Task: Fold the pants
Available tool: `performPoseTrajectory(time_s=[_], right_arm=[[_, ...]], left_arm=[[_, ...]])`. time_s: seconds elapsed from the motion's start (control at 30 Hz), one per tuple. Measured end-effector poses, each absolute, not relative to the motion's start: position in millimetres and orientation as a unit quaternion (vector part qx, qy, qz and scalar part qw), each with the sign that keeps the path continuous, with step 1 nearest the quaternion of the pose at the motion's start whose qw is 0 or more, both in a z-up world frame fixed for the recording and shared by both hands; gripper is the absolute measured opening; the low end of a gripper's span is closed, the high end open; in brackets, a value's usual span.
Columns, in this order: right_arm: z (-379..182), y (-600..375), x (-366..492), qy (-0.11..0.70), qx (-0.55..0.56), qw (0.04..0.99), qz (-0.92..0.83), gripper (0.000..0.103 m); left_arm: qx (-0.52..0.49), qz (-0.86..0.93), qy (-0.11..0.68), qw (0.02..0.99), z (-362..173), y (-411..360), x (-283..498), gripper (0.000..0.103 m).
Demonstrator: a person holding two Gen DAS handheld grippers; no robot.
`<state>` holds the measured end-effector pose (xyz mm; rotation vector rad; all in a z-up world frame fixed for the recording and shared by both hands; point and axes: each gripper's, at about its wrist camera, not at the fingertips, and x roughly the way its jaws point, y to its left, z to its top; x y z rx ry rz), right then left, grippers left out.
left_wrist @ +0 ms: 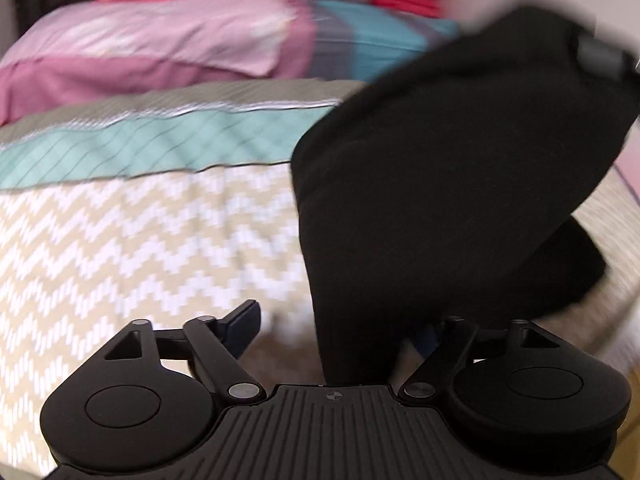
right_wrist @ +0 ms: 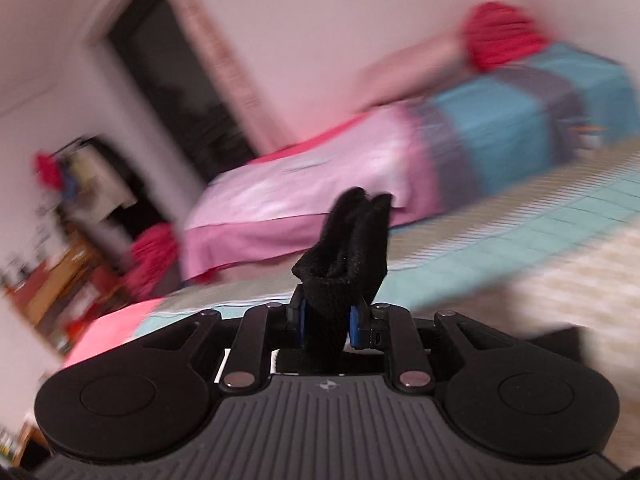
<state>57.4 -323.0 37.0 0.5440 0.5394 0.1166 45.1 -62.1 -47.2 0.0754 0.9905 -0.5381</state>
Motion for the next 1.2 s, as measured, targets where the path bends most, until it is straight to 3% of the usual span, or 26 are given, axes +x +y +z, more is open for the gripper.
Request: performPoseTrajectory(time_s=[0.13,0.2,0.23,0.27,0.33,0.53,0.6,0.63,0.7,0.73,0.77,0.9,1.03,1.1,1.13,1.17,1.2], right_arm=[[-39,-374,33,0.377,0.283,0.88,-0.055,0.03],[-55,-384,22,0.377,0.308,0.871,-0.062,0.03],[-51,-385,17,0.356,0.319,0.876,-0.063,0.037],[-44,-383,17,0.337,0.308,0.887,-0.073,0.053],[-28,-374,26,0.305,0.25,0.914,-0.094,0.068],[-34,-332,80,0.317,0.086,0.944,-0.008,0.066],[-54,-343,98,0.359,0.05,0.928,-0.085,0.037],[-50,-361,96,0.35,0.094,0.925,-0.112,0.033],[-37,-400,75,0.309,0.197,0.919,-0.147,0.052],[-35,-415,66,0.303,0.234,0.913,-0.138,0.079],[-36,-427,59,0.311,0.264,0.906,-0.116,0.092],[-69,-442,40,0.393,0.358,0.846,-0.025,0.092],[-96,-426,34,0.396,0.398,0.827,0.01,0.098],[-97,-420,41,0.395,0.383,0.835,0.018,0.096],[-94,-418,45,0.396,0.379,0.836,0.021,0.071],[-94,-417,48,0.401,0.384,0.831,0.025,0.057],[-90,-417,50,0.401,0.384,0.832,0.024,0.054]], left_arm=[[0.05,-0.295,0.479,0.825,-45,-62,26,0.103],[0.05,-0.296,0.48,0.825,-40,-58,24,0.103],[0.049,-0.294,0.475,0.828,-37,-55,25,0.103],[0.046,-0.289,0.472,0.832,-33,-53,28,0.103],[0.036,-0.276,0.465,0.84,-27,-53,40,0.103],[0.032,-0.243,0.487,0.838,-44,-97,83,0.103],[0.054,-0.23,0.523,0.819,-69,-113,91,0.103],[0.049,-0.231,0.532,0.813,-77,-114,93,0.103],[0.028,-0.237,0.53,0.814,-74,-106,95,0.103],[0.02,-0.244,0.526,0.815,-70,-101,97,0.103],[0.014,-0.246,0.521,0.818,-67,-97,101,0.103],[-0.042,-0.263,0.525,0.809,-68,-85,117,0.103],[-0.084,-0.289,0.561,0.771,-93,-98,130,0.103],[-0.102,-0.299,0.554,0.77,-93,-101,126,0.103],[-0.118,-0.313,0.56,0.758,-94,-104,125,0.103],[-0.13,-0.321,0.566,0.748,-94,-107,123,0.103],[-0.122,-0.313,0.561,0.757,-89,-110,118,0.103]])
